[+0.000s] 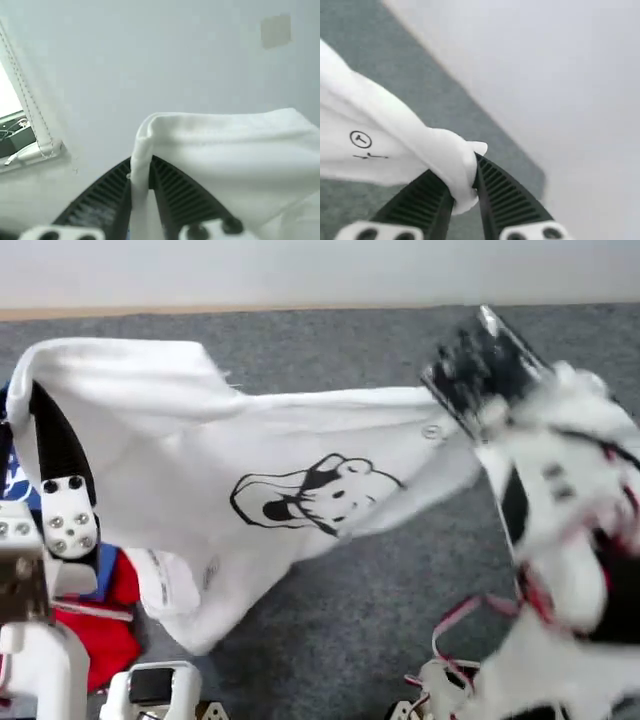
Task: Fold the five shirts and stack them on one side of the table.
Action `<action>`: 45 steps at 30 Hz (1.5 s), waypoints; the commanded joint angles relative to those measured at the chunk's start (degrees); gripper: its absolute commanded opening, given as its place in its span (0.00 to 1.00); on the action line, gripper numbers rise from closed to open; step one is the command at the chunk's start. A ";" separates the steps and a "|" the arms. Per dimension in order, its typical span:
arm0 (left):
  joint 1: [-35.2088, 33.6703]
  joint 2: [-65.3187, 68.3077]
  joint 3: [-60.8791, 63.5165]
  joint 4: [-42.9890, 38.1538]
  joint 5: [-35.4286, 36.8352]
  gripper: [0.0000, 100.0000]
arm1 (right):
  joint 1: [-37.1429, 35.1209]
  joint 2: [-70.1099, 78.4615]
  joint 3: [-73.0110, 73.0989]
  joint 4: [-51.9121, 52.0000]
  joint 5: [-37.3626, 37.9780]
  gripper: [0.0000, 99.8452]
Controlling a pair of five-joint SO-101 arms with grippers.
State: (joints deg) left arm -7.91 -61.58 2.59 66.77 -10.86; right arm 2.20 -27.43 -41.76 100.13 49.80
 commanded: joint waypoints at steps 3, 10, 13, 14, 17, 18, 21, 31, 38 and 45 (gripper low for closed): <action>5.27 0.09 -4.44 -2.29 0.18 0.00 | 5.49 -8.13 -2.81 -2.59 3.87 0.01; 6.51 0.00 -7.78 -9.32 0.18 0.00 | 12.70 -14.99 -2.81 -3.12 4.92 0.01; 6.33 0.00 -10.07 -10.11 0.18 0.00 | 14.90 -17.89 -2.81 -3.12 7.03 0.01; 6.33 0.00 -10.95 -10.11 0.18 0.00 | 15.52 -18.77 -2.81 -3.12 7.12 0.01; 6.33 0.00 -13.32 -9.93 0.18 0.00 | 17.36 -20.97 -2.81 -2.95 7.21 0.01; 6.24 0.00 -13.93 -9.93 0.18 0.00 | 17.98 -21.58 -2.81 -2.86 7.38 0.01; 6.24 -0.09 -15.25 -8.62 0.18 0.00 | 19.74 -23.43 -2.81 -2.51 7.91 0.01; 6.42 0.44 -12.35 0.44 0.53 0.00 | 20.97 -22.90 5.45 2.42 8.88 0.01; 6.59 0.35 9.01 -2.37 0.70 0.00 | 19.82 -22.64 29.19 -1.80 8.70 0.01; 6.68 0.53 32.31 -23.30 2.29 0.00 | 15.34 -22.64 54.95 -20.70 8.79 0.01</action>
State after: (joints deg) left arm -1.32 -61.14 27.30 52.97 -9.27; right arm 18.81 -51.52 4.92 88.18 58.15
